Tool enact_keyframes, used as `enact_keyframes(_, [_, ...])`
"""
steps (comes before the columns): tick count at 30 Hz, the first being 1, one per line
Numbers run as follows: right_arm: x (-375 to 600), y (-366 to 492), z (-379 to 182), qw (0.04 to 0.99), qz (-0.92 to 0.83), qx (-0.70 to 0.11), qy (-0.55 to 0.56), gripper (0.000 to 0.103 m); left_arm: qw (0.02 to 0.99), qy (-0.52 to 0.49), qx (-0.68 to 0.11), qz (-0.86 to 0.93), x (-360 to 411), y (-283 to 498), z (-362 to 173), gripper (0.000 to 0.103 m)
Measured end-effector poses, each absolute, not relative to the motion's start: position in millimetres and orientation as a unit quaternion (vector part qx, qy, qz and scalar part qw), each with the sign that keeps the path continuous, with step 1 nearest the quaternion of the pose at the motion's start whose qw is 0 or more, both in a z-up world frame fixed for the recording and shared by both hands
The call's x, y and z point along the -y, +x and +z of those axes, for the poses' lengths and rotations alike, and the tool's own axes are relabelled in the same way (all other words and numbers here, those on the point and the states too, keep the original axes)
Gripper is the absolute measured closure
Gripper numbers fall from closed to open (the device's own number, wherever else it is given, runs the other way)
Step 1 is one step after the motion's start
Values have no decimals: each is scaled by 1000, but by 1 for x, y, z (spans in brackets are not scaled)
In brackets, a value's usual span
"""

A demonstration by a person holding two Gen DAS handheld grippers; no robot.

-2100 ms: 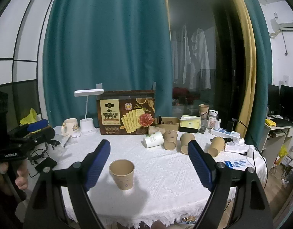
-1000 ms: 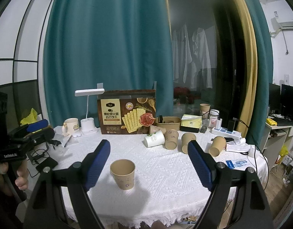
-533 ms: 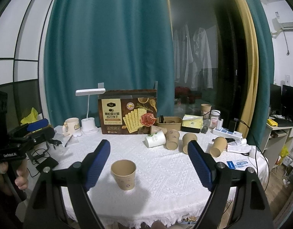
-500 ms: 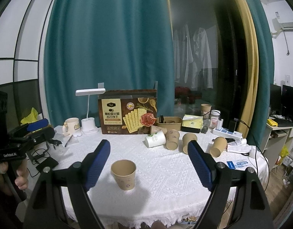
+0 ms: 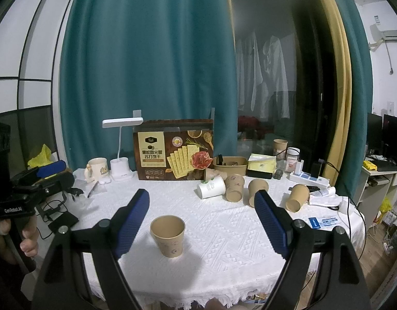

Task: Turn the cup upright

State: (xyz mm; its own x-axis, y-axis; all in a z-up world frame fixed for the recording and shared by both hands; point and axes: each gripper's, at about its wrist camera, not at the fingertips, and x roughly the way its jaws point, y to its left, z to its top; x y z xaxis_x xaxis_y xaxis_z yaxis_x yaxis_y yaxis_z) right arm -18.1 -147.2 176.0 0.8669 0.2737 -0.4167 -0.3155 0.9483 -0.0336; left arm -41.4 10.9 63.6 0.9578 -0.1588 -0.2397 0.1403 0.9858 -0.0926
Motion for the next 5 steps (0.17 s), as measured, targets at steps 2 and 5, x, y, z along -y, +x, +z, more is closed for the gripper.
enact_keyframes(2, [147,-18,175,965,153,-208,-50,21,989,-37,-124,-76,-10,-41,63,8])
enact_keyframes(5, [147,-17,174,964,153,-210,-51,21,989,-38,-123,-72,-9,-41,61,8])
